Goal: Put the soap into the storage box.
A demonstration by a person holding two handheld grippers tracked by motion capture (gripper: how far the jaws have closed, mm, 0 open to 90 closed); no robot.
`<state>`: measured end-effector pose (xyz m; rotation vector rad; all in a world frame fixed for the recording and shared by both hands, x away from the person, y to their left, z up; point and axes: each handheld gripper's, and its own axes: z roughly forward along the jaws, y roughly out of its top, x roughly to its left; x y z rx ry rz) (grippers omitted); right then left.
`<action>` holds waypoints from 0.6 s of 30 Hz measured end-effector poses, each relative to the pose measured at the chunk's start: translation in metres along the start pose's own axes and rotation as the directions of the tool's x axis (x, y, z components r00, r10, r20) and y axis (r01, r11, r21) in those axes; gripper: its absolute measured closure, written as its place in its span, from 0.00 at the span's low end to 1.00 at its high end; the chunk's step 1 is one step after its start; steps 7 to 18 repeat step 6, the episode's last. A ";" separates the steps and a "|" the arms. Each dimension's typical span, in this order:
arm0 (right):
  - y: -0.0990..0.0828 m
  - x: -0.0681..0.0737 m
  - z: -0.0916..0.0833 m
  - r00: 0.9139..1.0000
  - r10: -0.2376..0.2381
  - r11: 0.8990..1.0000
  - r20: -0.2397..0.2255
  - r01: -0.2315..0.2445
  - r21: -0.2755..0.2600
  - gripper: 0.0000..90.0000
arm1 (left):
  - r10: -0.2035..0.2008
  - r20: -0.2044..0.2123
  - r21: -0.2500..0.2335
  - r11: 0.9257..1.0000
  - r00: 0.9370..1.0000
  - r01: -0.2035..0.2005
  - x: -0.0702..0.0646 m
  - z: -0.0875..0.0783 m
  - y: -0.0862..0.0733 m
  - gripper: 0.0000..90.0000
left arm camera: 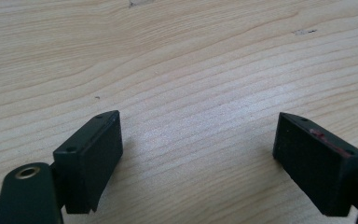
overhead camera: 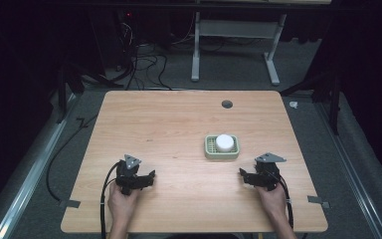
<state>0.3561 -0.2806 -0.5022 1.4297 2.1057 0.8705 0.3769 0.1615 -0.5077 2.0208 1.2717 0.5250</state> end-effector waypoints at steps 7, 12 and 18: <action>0.000 0.000 0.000 1.000 -0.005 1.000 -0.010 0.005 0.002 0.25 | 0.000 0.000 0.000 1.000 1.000 0.000 0.000 0.000 0.000 0.18; 0.000 0.000 0.000 1.000 -0.005 1.000 -0.010 0.005 0.002 0.25 | 0.000 0.000 0.000 1.000 1.000 0.000 0.000 0.000 0.000 0.18; 0.000 0.000 0.000 1.000 -0.005 1.000 -0.010 0.005 0.002 0.25 | 0.000 0.000 0.000 1.000 1.000 0.000 0.000 0.000 0.000 0.18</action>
